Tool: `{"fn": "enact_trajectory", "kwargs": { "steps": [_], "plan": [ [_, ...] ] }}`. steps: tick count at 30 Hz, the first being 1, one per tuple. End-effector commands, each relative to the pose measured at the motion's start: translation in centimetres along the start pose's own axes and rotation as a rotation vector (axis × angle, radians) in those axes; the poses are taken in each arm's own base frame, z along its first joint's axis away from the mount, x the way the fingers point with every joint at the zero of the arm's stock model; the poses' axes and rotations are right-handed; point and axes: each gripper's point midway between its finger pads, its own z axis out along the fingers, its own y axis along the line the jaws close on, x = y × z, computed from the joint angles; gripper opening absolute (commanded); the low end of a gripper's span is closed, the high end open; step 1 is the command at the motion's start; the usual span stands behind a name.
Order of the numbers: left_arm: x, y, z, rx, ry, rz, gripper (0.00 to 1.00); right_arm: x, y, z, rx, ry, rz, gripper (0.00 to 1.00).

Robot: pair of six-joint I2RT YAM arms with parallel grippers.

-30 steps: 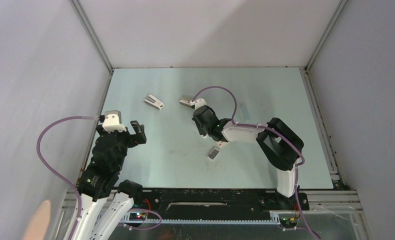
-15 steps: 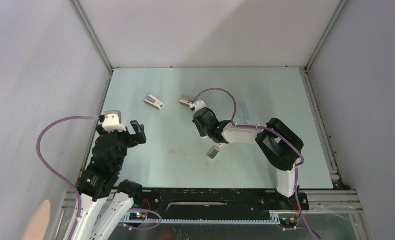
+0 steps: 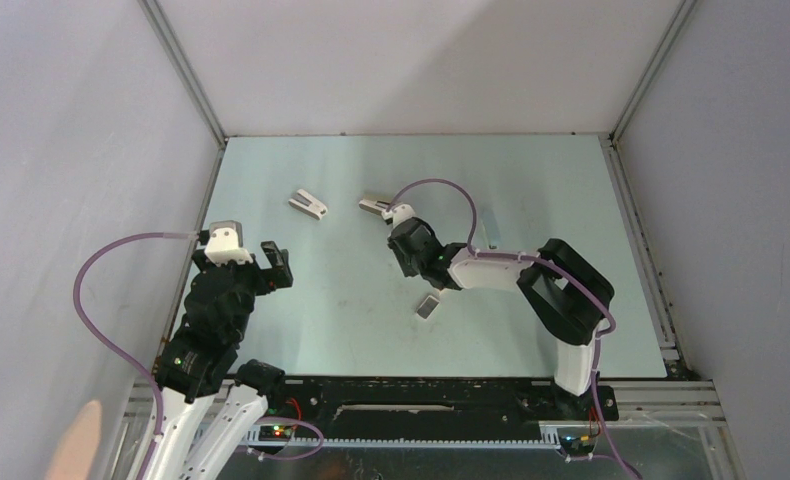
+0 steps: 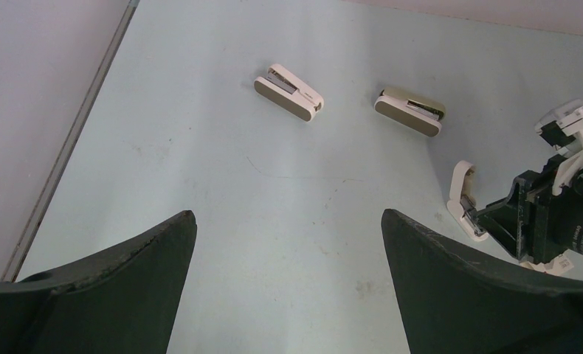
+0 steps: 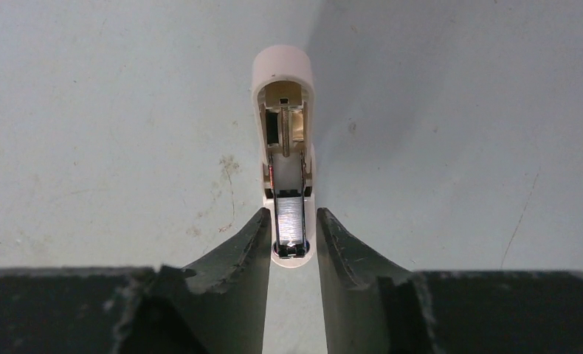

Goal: Load the staples into the stapler

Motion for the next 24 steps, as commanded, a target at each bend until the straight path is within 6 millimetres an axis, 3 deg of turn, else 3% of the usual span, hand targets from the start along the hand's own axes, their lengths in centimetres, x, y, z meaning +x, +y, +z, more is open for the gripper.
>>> {"fn": "enact_trajectory", "kwargs": {
  "steps": [1, 17, 24],
  "plan": [
    [-0.4, 0.0, 0.3, -0.001, -0.023, -0.002, 0.98, -2.9, 0.1, -1.8, -0.014, -0.08, 0.009, 0.33],
    [-0.3, -0.1, 0.4, 0.003, -0.016, 0.002, 0.98, -4.9, -0.8, 0.6, -0.019, -0.134, 0.064, 0.34],
    [-0.3, -0.2, 0.4, 0.006, -0.014, 0.002, 0.98, -3.7, -1.1, 1.7, -0.019, -0.094, 0.073, 0.33]
  ]
}}
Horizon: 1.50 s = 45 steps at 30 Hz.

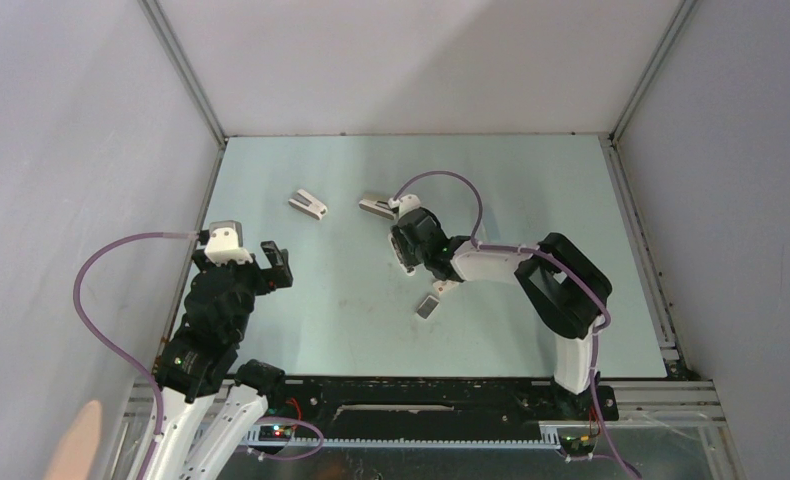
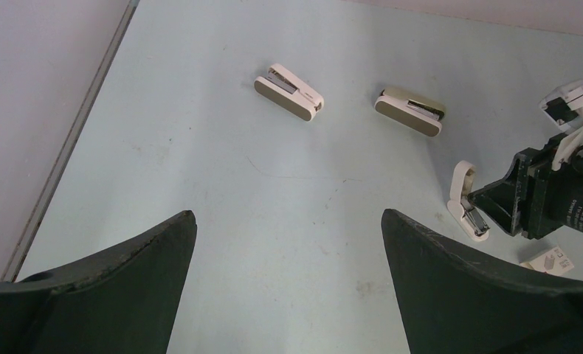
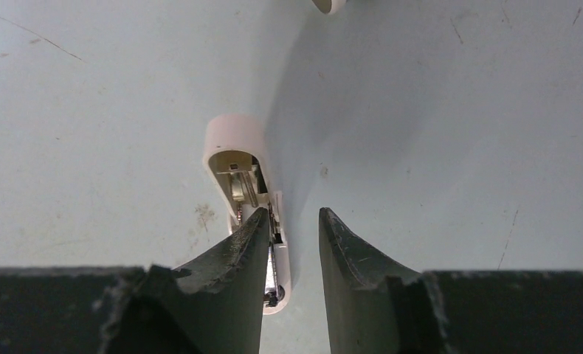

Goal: Load the staples into the stapler

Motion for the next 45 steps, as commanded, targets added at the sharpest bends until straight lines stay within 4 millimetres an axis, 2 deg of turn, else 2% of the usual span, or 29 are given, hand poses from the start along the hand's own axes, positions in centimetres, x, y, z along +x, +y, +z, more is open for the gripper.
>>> {"fn": "enact_trajectory", "kwargs": {
  "steps": [1, 6, 12, 20, 25, 31, 39, 45],
  "plan": [
    [-0.3, -0.2, 0.4, 0.008, -0.015, 0.002, 0.98, -1.4, 0.5, 0.4, -0.017, -0.028, 0.021, 0.33],
    [-0.3, -0.2, 0.5, 0.005, -0.014, 0.003, 0.98, -0.5, 0.7, -0.4, -0.021, 0.015, 0.016, 0.32],
    [-0.3, -0.2, 0.5, 0.004, -0.013, 0.002, 0.98, -0.2, 1.0, -2.3, -0.025, 0.015, 0.002, 0.32],
    [-0.2, -0.1, 0.6, -0.003, -0.008, 0.004, 0.98, -1.8, 1.5, -4.7, -0.072, -0.042, -0.002, 0.36],
    [-0.1, 0.0, 0.7, -0.006, -0.004, 0.005, 0.98, -0.8, 1.9, -4.0, -0.099, -0.025, -0.024, 0.45],
    [0.0, 0.1, 0.7, -0.012, 0.001, 0.006, 0.98, 1.1, 1.9, -2.4, -0.094, 0.016, -0.037, 0.43],
    [0.3, 0.0, 1.1, -0.015, 0.02, 0.012, 0.98, 2.9, 1.7, -1.2, -0.082, 0.055, -0.061, 0.37],
    [0.2, -1.2, 1.5, 0.022, 0.061, -0.034, 0.98, 3.6, 1.6, -1.5, -0.088, 0.056, -0.077, 0.22]
  ]
}}
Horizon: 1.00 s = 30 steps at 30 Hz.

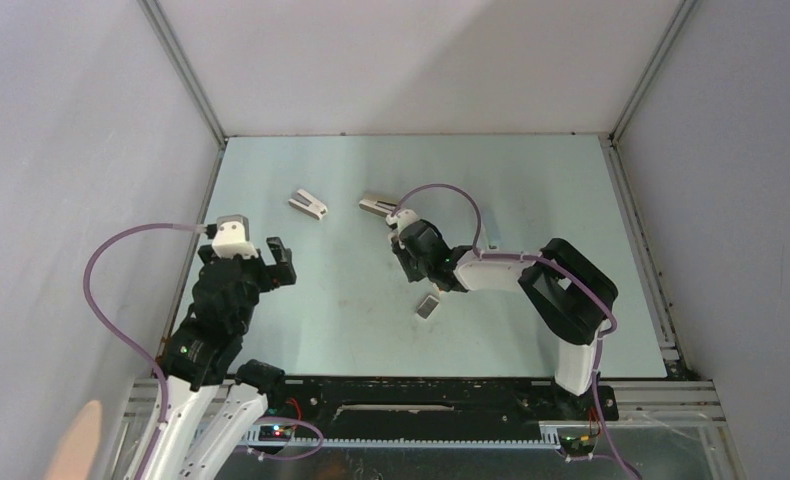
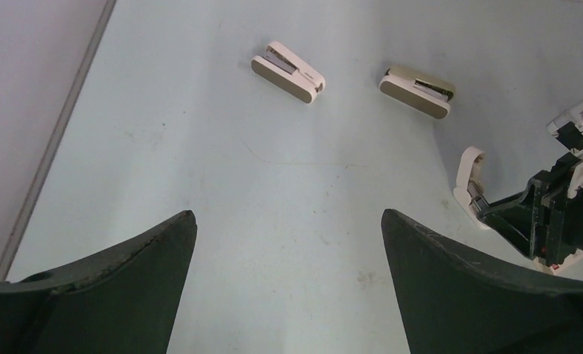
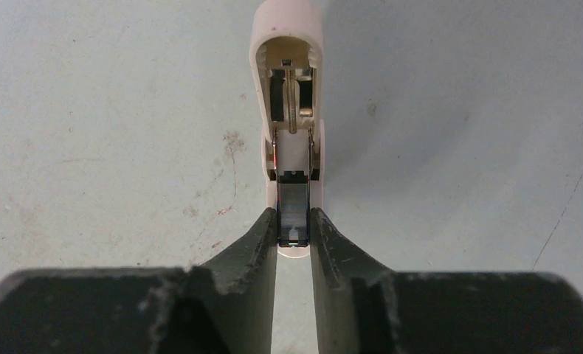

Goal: Load the staples into the stapler

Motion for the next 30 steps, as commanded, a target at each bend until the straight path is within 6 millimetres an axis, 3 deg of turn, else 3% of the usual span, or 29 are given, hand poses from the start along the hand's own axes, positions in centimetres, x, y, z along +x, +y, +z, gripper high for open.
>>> {"fn": "enact_trajectory", "kwargs": {
  "steps": [1, 6, 14, 21, 27, 30],
  "plan": [
    [-0.7, -1.1, 0.4, 0.031, 0.02, -0.058, 0.98, -0.1, 0.2, -0.2, -0.013, -0.029, -0.023, 0.19],
    [0.4, -2.2, 1.1, 0.052, 0.089, -0.13, 0.98, 0.9, 1.0, -1.2, -0.04, -0.023, -0.053, 0.12],
    [4.9, -8.3, 4.3, 0.274, 0.202, -0.359, 0.98, 3.1, 5.3, -4.1, -0.16, -0.042, -0.133, 0.11],
    [8.0, -12.2, 7.9, 0.396, 0.263, -0.554, 0.98, 4.4, 7.7, -3.9, -0.212, -0.05, -0.188, 0.12],
    [9.6, -14.9, 10.3, 0.483, 0.315, -0.673, 0.88, 4.7, 7.9, -3.4, -0.21, -0.056, -0.198, 0.12],
    [10.5, -16.1, 11.2, 0.523, 0.358, -0.698, 0.73, 4.8, 7.9, -3.3, -0.207, -0.057, -0.203, 0.12]
  ]
}}
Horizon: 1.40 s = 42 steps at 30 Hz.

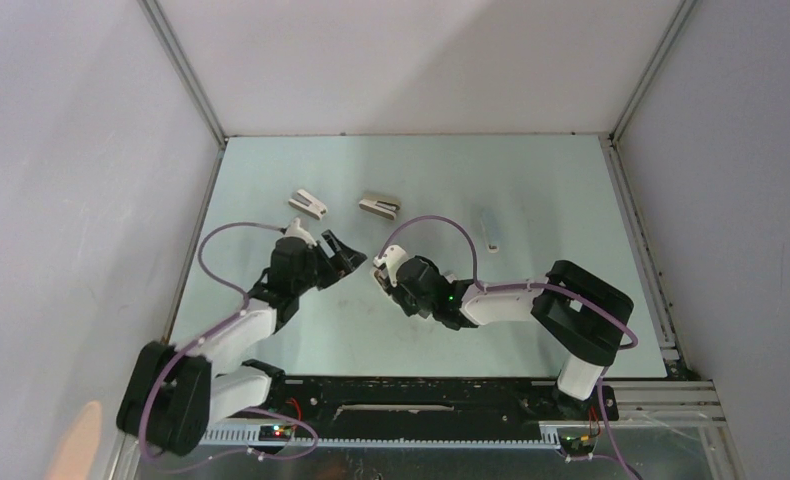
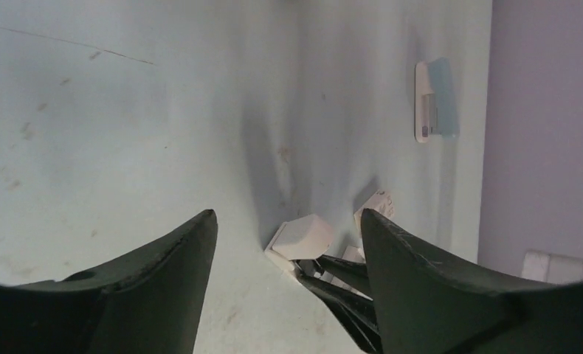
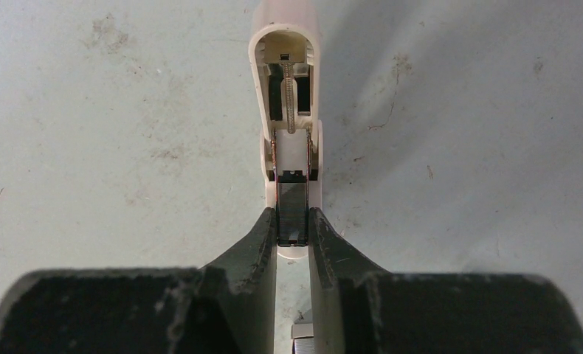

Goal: Load the staples into the stapler

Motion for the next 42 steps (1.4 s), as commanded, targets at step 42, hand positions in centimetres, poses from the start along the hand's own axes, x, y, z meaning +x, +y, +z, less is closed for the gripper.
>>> {"fn": "enact_trajectory", "kwargs": {
  "steps": [42],
  "plan": [
    [3.4, -5.7, -1.0, 0.177, 0.095, 0.125, 0.52, -2.0, 1.0, -5.5, -0.011, -0.06, 0.056, 0.44]
  ]
}}
